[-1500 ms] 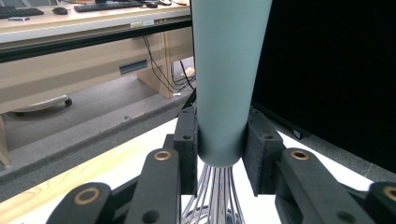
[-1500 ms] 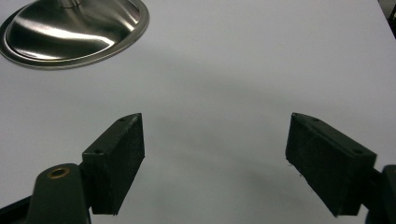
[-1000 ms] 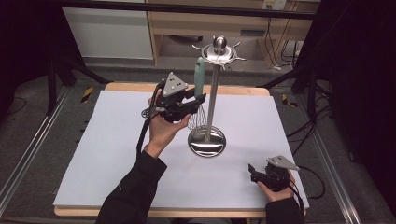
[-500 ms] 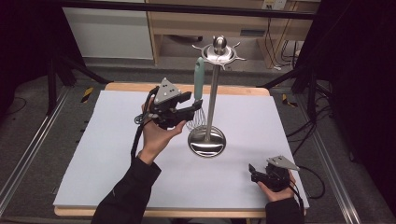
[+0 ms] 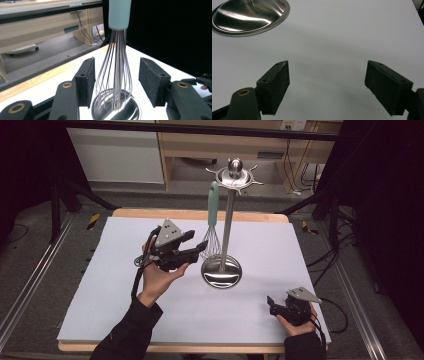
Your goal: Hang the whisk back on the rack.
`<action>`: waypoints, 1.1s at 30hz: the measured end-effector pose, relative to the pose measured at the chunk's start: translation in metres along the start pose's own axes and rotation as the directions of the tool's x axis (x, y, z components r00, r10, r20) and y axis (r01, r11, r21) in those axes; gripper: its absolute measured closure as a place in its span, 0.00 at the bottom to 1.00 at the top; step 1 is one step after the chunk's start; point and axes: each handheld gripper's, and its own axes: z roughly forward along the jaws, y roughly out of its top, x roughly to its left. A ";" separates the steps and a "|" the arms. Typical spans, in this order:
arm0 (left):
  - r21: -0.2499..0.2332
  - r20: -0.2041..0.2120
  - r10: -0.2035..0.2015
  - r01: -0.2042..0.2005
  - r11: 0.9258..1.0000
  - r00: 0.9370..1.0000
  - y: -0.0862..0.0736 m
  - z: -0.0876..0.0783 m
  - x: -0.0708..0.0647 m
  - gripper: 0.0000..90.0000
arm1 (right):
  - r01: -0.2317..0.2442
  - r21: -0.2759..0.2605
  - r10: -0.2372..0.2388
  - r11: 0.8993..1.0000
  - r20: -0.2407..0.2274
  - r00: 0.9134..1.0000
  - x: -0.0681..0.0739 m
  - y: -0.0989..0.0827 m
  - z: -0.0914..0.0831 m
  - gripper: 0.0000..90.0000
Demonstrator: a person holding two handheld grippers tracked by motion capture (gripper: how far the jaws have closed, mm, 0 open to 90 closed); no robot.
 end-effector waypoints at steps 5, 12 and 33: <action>0.025 -0.006 -0.006 0.006 1.000 1.000 -0.016 -0.002 0.003 0.51 | -0.006 0.003 0.006 1.000 0.000 1.000 0.000 0.000 0.000 0.22; 0.049 -0.011 -0.016 0.016 0.999 1.000 -0.040 -0.007 0.007 0.50 | -0.008 0.004 0.008 1.000 -0.001 1.000 -0.001 -0.001 0.000 0.23; 0.144 -0.138 -0.081 0.101 0.984 0.987 -0.111 -0.023 0.049 0.49 | -0.014 0.007 0.014 1.000 -0.006 1.000 -0.003 -0.002 0.000 0.27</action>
